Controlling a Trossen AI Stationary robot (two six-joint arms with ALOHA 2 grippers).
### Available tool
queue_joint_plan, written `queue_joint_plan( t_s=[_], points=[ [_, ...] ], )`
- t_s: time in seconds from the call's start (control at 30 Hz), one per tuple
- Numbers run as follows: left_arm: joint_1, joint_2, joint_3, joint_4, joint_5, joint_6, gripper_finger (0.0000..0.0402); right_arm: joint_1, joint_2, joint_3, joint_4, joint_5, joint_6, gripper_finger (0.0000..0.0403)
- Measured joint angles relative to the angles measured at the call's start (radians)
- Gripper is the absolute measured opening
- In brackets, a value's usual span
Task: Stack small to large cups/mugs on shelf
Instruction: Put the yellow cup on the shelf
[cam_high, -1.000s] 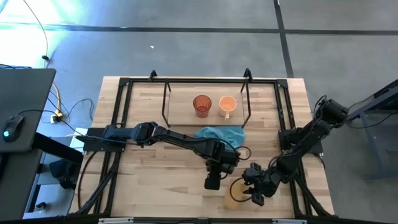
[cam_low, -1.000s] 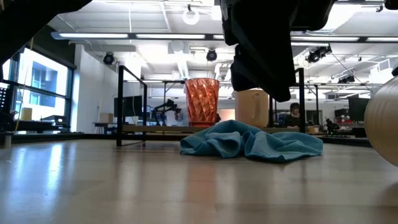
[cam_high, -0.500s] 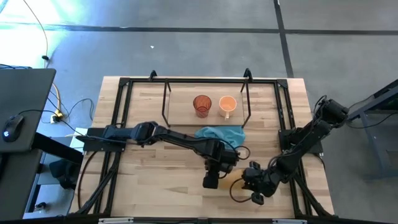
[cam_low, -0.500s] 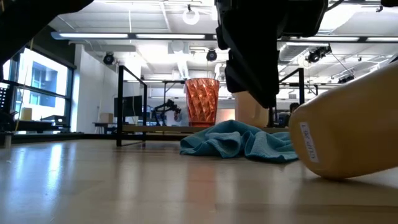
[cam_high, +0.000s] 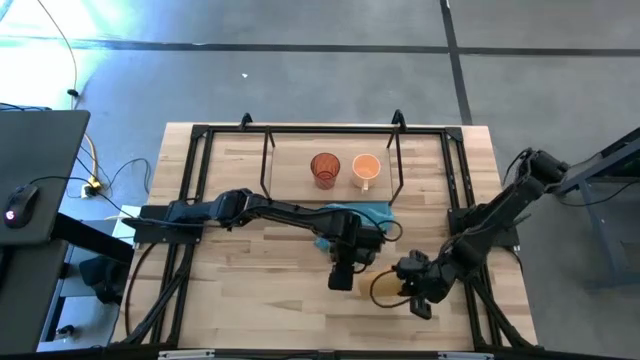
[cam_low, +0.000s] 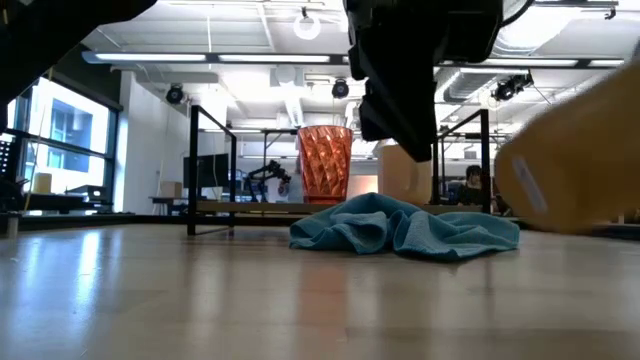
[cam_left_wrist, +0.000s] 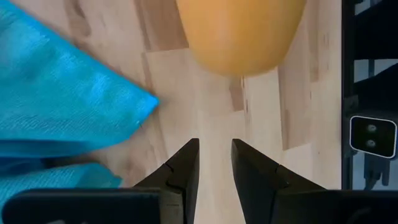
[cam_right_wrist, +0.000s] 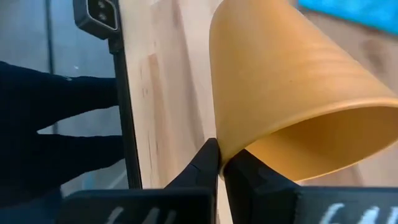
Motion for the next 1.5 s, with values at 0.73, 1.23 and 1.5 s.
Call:
queue_joint_plan(
  t_s=[0.73, 1.23, 1.5],
  points=[
    [0.037, -0.305, 0.001, -0.097, -0.137, 0.077, 0.0083, -0.201, 0.014, 0.339, -0.650, -0.287, -0.062, 0.0000],
    [0.086, -0.462, 0.001, -0.182, -0.267, 0.033, 0.0083, -0.295, 0.137, 0.339, -0.695, -0.529, -0.168, 0.0000],
    [0.088, -0.473, 0.001, -0.192, -0.272, 0.048, 0.0083, -0.293, 0.170, 0.339, -0.731, -0.570, -0.131, 0.0000]
  ],
)
